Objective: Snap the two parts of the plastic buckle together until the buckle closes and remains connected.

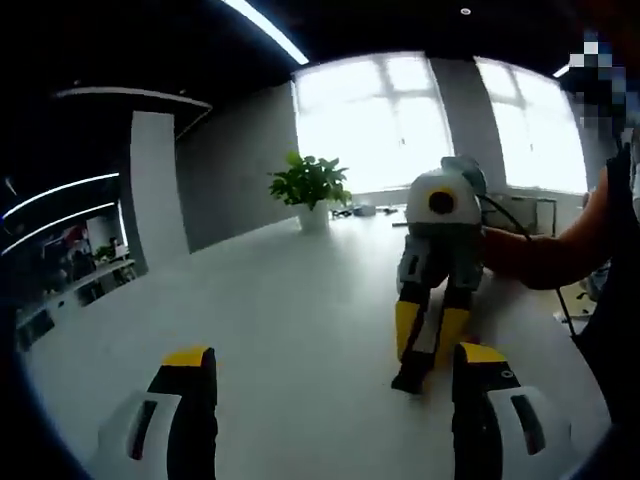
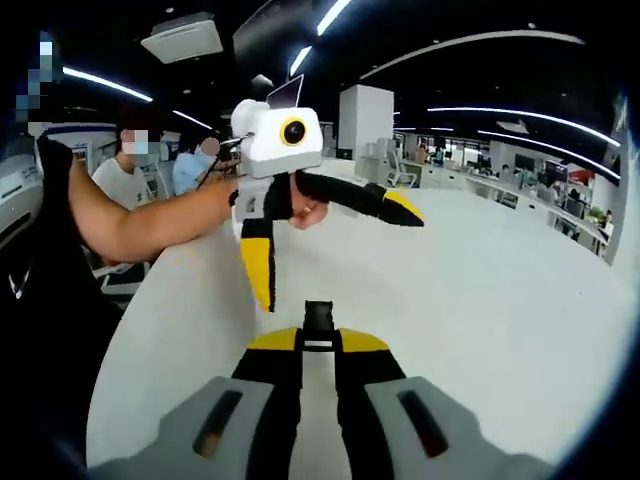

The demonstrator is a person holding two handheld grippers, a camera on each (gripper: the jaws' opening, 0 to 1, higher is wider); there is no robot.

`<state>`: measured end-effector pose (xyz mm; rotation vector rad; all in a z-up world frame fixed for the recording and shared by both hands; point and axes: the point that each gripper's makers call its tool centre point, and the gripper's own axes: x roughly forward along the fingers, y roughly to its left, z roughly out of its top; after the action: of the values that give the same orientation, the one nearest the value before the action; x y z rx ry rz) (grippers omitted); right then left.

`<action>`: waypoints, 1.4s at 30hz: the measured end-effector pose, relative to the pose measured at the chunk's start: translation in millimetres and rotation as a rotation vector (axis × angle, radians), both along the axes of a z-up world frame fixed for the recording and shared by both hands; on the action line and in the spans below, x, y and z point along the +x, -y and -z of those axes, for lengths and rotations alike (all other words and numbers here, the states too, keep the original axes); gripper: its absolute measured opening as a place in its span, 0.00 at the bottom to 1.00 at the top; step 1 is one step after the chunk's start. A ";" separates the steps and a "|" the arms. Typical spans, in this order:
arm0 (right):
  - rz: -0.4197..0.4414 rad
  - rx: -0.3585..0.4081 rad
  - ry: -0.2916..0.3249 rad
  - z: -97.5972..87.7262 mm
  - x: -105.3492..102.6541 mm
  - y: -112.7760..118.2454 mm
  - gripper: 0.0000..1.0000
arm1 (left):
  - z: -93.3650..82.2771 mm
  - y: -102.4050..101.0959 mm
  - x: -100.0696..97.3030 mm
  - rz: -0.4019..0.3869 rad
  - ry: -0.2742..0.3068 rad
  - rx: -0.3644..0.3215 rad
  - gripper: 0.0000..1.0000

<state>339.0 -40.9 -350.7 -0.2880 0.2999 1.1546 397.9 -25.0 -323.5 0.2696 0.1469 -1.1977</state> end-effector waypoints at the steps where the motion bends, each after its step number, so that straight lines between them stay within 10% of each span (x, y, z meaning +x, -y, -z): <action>1: 0.021 -0.001 0.018 -1.6 4.6 1.7 0.10 | -5.1 2.1 2.5 -0.013 0.014 -0.026 1.00; 10: 0.268 0.072 0.072 -21.8 45.1 31.2 0.10 | -22.0 -14.1 37.6 -0.237 0.005 -0.119 1.00; 16: 0.428 0.072 0.091 -23.6 66.9 54.4 0.10 | -5.6 -39.5 64.4 -0.419 -0.010 -0.052 1.00; 42: 0.538 0.100 0.093 -26.7 82.4 69.5 0.11 | -0.4 -29.9 60.5 -0.410 -0.002 -0.049 1.00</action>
<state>421.4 -110.3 -324.1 -0.1569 0.2179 0.6211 458.4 4.9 -323.1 0.1844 0.1652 -0.7939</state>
